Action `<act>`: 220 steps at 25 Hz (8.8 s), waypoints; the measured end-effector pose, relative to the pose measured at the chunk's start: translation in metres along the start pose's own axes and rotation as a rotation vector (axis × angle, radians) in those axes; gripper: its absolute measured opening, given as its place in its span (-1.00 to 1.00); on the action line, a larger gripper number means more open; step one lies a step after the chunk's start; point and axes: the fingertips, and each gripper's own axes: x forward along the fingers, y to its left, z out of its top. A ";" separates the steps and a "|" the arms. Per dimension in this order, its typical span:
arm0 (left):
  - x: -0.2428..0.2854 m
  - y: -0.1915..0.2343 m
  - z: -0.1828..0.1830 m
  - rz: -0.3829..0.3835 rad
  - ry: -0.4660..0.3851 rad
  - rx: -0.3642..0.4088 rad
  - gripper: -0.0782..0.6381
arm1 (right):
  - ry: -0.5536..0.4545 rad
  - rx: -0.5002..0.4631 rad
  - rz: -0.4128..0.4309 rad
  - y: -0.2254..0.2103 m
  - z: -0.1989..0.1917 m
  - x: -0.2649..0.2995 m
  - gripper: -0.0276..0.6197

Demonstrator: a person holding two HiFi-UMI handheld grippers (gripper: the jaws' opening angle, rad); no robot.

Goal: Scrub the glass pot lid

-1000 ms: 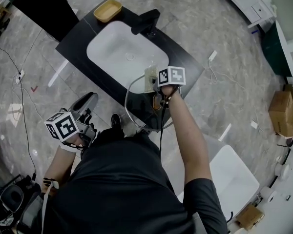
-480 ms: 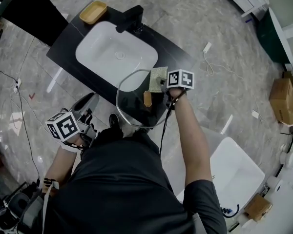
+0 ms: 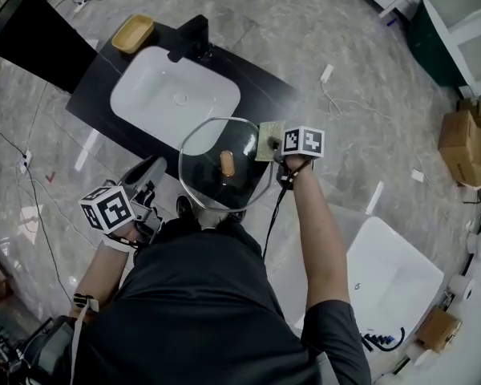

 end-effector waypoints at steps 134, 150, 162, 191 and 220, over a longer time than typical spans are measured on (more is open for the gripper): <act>-0.089 0.092 -0.031 0.138 -0.114 -0.259 -0.52 | 0.199 -0.853 -0.262 0.150 0.009 0.070 -0.72; -0.078 0.090 -0.026 0.133 -0.111 -0.271 -0.52 | 0.287 -1.326 0.024 0.231 -0.055 0.096 -0.72; -0.083 0.088 -0.037 0.167 -0.140 -0.302 -0.52 | 0.416 -1.662 0.222 0.246 -0.122 0.077 -0.72; -0.145 0.092 -0.082 0.276 -0.346 -0.448 -0.52 | 0.721 -2.217 0.533 0.172 -0.238 0.003 -0.72; -0.066 0.039 -0.017 0.017 -0.049 -0.173 -0.52 | -0.224 -0.546 0.041 0.114 -0.009 -0.057 -0.72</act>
